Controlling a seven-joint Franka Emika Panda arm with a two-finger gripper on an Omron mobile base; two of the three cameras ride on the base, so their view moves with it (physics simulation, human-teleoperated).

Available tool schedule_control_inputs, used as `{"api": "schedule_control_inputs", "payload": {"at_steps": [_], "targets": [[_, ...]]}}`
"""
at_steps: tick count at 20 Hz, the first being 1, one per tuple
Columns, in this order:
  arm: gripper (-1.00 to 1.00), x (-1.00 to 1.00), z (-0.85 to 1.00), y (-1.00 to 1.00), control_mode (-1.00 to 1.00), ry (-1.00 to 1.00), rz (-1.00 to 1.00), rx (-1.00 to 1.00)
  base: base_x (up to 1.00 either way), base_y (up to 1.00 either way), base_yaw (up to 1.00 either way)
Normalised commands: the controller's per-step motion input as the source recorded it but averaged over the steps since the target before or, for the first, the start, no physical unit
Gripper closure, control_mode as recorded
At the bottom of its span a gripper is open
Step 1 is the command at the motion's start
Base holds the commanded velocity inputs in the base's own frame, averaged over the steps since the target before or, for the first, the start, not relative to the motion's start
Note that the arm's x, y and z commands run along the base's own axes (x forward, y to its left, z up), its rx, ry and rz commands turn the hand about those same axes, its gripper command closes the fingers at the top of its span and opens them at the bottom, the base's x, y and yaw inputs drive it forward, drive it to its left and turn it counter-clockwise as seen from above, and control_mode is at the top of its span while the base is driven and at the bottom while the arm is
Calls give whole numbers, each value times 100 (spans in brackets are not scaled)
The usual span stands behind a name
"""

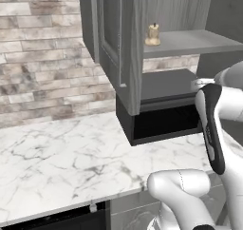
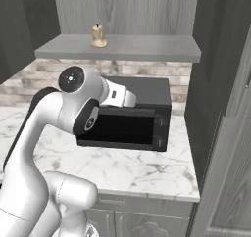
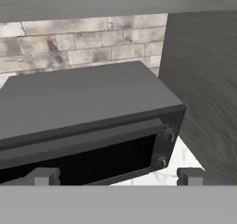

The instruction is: Get the candle and the liquor from the cabinet and move them to the dining counter.

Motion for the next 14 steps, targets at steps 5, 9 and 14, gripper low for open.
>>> {"api": "schedule_control_inputs", "payload": {"at_steps": [5,9,14], "targets": [[-100,14,6,5,-100,-7,0,-1,0,0,0],[-100,0,24,0,-100,-24,6,-4,0,0,0],[-100,-9,28,1,-100,-28,13,-1,0,0,0]]}}
